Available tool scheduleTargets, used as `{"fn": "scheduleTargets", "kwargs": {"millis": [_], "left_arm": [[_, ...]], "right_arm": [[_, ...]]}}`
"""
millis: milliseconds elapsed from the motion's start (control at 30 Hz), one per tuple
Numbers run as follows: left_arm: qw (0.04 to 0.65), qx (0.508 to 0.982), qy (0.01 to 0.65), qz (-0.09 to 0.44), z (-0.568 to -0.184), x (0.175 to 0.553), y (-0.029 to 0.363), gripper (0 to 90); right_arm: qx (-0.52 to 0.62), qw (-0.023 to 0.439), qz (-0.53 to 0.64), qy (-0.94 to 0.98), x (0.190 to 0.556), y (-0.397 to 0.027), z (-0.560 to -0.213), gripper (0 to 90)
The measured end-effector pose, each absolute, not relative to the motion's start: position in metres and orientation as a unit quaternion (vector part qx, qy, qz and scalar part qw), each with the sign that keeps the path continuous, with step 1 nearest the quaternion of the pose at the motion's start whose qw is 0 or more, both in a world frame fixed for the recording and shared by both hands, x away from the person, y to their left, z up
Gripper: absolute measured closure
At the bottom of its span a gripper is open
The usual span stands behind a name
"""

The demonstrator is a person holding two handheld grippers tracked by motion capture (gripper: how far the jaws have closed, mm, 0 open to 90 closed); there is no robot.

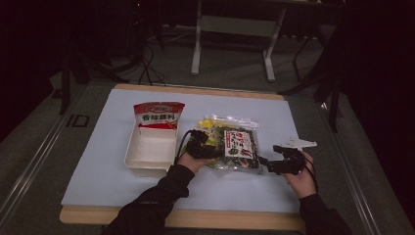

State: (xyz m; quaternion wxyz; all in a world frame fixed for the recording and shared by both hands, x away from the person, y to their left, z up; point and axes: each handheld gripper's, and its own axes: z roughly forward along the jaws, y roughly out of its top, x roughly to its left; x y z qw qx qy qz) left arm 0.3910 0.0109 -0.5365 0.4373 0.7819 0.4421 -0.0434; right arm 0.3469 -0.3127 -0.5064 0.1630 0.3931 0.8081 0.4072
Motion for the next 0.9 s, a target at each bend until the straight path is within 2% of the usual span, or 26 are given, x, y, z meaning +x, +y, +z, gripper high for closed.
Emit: {"fn": "scheduleTargets", "kwargs": {"millis": [300,400,533,600,667,767,900], "left_arm": [[0.424,0.783,0.451,-0.063,-0.538,0.393,0.007,69.5],[0.425,0.783,0.451,-0.060,-0.538,0.392,0.007,72.2],[0.450,0.780,0.433,-0.043,-0.534,0.385,0.007,76.2],[0.461,0.779,0.424,-0.038,-0.531,0.381,0.008,78.4],[0.466,0.785,0.407,-0.024,-0.527,0.377,0.007,80.5],[0.473,0.789,0.390,-0.011,-0.522,0.371,0.006,81.9],[0.484,0.788,0.379,-0.018,-0.521,0.366,0.008,83.2]], "right_arm": [[0.395,0.131,0.399,0.817,0.351,-0.306,-0.520,17.0],[0.397,0.131,0.400,0.815,0.351,-0.306,-0.519,17.0],[0.389,0.124,0.409,0.816,0.351,-0.308,-0.515,9.8],[0.393,0.112,0.414,0.813,0.352,-0.308,-0.514,9.6],[0.399,0.126,0.410,0.811,0.351,-0.307,-0.513,9.6],[0.397,0.120,0.416,0.809,0.352,-0.309,-0.513,12.3],[0.402,0.112,0.421,0.805,0.354,-0.310,-0.512,14.1]]}}
